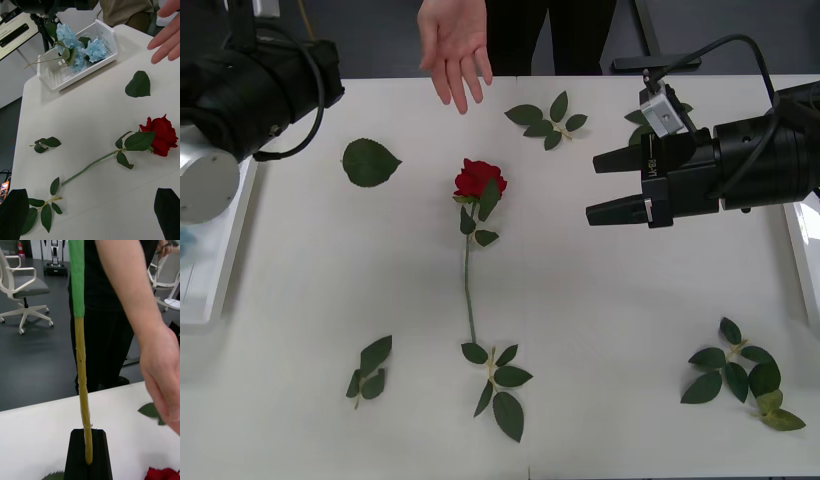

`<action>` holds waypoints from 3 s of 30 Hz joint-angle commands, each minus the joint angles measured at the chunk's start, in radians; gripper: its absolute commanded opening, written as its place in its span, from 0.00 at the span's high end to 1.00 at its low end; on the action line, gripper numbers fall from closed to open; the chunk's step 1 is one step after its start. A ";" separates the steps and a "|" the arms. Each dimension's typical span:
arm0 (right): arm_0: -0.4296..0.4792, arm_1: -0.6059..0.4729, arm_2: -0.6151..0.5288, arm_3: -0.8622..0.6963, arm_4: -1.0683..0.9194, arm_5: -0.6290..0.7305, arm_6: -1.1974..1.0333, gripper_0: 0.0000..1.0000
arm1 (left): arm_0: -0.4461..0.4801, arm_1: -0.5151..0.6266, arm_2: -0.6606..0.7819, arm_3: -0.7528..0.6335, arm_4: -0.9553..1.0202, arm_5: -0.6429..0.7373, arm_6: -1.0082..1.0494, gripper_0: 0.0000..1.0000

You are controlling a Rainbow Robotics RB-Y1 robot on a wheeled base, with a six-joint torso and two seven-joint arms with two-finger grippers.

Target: Place the red flowers into the right box and the blue flowers into the left box. If a person shows an open palm, hand one flower to the person first, then continue sorting.

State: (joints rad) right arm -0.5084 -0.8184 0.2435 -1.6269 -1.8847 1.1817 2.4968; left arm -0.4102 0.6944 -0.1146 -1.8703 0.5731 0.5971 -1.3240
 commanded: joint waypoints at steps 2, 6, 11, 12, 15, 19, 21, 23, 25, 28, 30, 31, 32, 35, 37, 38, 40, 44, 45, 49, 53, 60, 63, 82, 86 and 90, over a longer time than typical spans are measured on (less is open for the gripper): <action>0.001 -0.034 -0.021 -0.011 -0.013 -0.008 0.025 0.03 | -0.093 -0.079 -0.042 0.043 -0.072 -0.091 0.080 1.00; -0.001 -0.034 -0.021 -0.011 -0.014 -0.010 0.025 0.03 | -0.110 -0.107 -0.074 0.043 -0.110 -0.114 0.074 1.00; -0.001 -0.034 -0.021 -0.013 -0.014 -0.010 0.027 0.03 | -0.137 -0.122 -0.106 0.043 -0.182 -0.115 0.072 1.00; -0.001 -0.036 -0.023 -0.013 -0.013 -0.008 0.027 0.03 | -0.141 -0.130 -0.108 0.043 -0.200 -0.115 0.071 1.00; 0.001 -0.034 -0.021 -0.013 -0.013 -0.008 0.022 0.03 | -0.142 -0.144 -0.115 0.043 -0.225 -0.134 0.071 1.00; -0.001 -0.034 -0.021 -0.011 -0.013 -0.008 0.024 0.03 | -0.145 -0.158 -0.122 0.043 -0.243 -0.151 0.071 1.00; -0.001 -0.034 -0.021 -0.011 -0.013 -0.008 0.022 0.03 | -0.147 -0.158 -0.129 0.043 -0.254 -0.172 0.072 1.00; -0.001 -0.034 -0.021 -0.011 -0.014 -0.010 0.022 0.03 | -0.147 -0.156 -0.135 0.043 -0.257 -0.183 0.072 1.00; -0.001 -0.034 -0.021 -0.013 -0.013 -0.011 0.022 0.03 | -0.147 -0.156 -0.142 0.043 -0.259 -0.187 0.072 1.00; -0.001 -0.034 -0.021 -0.013 -0.014 -0.011 0.024 0.03 | -0.147 -0.156 -0.146 0.043 -0.259 -0.189 0.071 1.00; -0.001 -0.034 -0.021 -0.013 -0.013 -0.011 0.024 0.03 | -0.147 -0.156 -0.148 0.043 -0.259 -0.189 0.071 1.00; -0.001 -0.034 -0.021 -0.011 -0.013 -0.011 0.024 0.03 | -0.147 -0.156 -0.146 0.045 -0.260 -0.189 0.071 1.00; -0.001 -0.034 -0.021 -0.011 -0.014 -0.011 0.024 0.04 | -0.147 -0.158 -0.146 0.043 -0.265 -0.187 0.072 1.00; 0.001 -0.034 -0.021 -0.013 -0.013 -0.011 0.024 0.03 | -0.147 -0.156 -0.146 0.048 -0.269 -0.189 0.075 0.20; -0.001 -0.034 -0.021 -0.013 -0.014 -0.011 0.025 0.03 | -0.147 -0.156 -0.146 0.048 -0.269 -0.187 0.075 0.04; -0.001 -0.034 -0.021 -0.011 -0.013 -0.011 0.027 0.03 | -0.147 -0.156 -0.146 0.048 -0.272 -0.189 0.075 0.03; -0.001 -0.034 -0.021 -0.013 -0.013 -0.011 0.025 0.03 | -0.147 -0.158 -0.146 0.048 -0.276 -0.187 0.075 0.00; 0.001 -0.034 -0.021 -0.011 -0.014 -0.011 0.027 0.03 | -0.147 -0.153 -0.146 0.048 -0.276 -0.189 0.077 0.00; -0.001 -0.034 -0.021 -0.011 -0.013 -0.011 0.027 0.03 | -0.147 -0.153 -0.146 0.048 -0.276 -0.189 0.078 0.00; -0.001 -0.034 -0.021 -0.013 -0.014 -0.011 0.027 0.03 | -0.147 -0.153 -0.146 0.048 -0.277 -0.189 0.078 0.00; -0.001 -0.034 -0.021 -0.013 -0.014 -0.011 0.028 0.03 | -0.147 -0.153 -0.146 0.048 -0.276 -0.189 0.080 0.00; 0.001 -0.034 -0.021 -0.011 -0.014 -0.011 0.028 0.03 | -0.147 -0.142 -0.149 0.051 -0.254 -0.180 0.086 0.00; 0.001 -0.034 -0.021 -0.011 -0.011 -0.011 0.027 0.03 | -0.141 -0.112 -0.158 0.046 -0.147 -0.114 0.091 0.00; 0.002 -0.036 -0.021 0.016 -0.013 0.004 0.037 0.03 | 0.016 0.014 -0.264 -0.121 0.155 0.500 0.104 0.00; 0.001 -0.036 -0.021 0.030 -0.013 0.015 0.039 0.03 | 0.016 -0.004 -0.307 -0.067 0.145 0.497 0.112 0.00; 0.001 -0.038 -0.023 0.042 -0.011 0.024 0.045 0.03 | -0.002 -0.049 -0.341 0.000 0.143 0.495 0.126 0.00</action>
State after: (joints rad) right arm -0.5083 -0.8184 0.2435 -1.5872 -1.8850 1.1964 2.5094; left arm -0.4022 0.6698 -0.4324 -1.9057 0.7282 1.0883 -1.2929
